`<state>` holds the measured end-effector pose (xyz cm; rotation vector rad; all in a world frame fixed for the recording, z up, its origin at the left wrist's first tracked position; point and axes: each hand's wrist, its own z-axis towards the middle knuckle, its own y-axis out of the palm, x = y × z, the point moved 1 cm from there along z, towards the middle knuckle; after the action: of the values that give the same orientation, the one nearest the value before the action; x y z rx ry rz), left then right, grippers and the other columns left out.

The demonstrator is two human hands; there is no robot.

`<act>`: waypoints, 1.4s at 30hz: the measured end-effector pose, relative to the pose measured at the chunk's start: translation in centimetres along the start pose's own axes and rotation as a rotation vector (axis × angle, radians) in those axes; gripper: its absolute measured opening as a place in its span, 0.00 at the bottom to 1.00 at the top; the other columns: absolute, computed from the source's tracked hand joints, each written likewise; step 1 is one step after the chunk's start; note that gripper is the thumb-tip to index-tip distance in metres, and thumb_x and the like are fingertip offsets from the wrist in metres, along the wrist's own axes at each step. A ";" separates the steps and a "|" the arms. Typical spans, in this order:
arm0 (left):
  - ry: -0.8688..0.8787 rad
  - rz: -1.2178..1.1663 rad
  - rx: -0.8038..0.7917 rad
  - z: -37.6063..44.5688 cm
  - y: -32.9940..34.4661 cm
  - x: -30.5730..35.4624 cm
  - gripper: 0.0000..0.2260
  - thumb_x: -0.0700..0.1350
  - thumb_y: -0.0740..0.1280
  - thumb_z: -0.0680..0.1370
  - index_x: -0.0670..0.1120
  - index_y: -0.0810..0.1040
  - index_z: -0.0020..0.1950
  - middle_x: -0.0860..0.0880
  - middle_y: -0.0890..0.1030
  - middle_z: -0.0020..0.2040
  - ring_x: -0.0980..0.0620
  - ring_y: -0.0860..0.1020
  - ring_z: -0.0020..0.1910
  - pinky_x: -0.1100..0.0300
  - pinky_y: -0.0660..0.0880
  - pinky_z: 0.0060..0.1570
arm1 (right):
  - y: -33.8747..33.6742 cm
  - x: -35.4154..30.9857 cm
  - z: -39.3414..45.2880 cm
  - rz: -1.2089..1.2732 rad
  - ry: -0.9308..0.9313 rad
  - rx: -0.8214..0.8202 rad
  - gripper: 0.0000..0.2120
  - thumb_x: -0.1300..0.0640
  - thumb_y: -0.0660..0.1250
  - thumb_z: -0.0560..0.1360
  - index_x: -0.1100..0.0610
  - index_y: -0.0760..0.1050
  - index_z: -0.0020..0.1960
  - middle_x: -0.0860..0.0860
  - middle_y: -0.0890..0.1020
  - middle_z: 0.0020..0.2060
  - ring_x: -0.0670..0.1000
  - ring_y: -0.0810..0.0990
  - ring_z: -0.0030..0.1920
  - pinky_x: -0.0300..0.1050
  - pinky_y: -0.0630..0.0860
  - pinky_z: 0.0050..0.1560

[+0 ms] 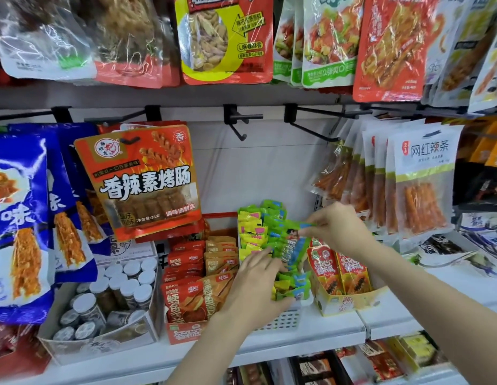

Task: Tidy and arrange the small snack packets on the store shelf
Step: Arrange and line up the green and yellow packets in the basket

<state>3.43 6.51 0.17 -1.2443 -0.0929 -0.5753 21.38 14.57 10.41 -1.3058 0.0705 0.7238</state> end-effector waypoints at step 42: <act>-0.671 -1.987 0.101 -0.9 -7.6 1.9 0.22 0.55 0.64 0.79 0.40 0.75 0.65 0.35 0.81 0.59 0.41 0.82 0.59 0.51 0.78 0.59 | -3.7 -3.0 -6.8 0.660 -0.267 0.084 0.10 0.58 0.70 0.70 0.53 0.85 0.50 0.47 0.86 0.44 0.46 0.84 0.46 0.34 0.78 0.49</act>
<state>1.37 3.52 7.13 -0.8255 -2.0303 -1.7127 23.33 6.92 12.86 -1.0911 0.3217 1.4351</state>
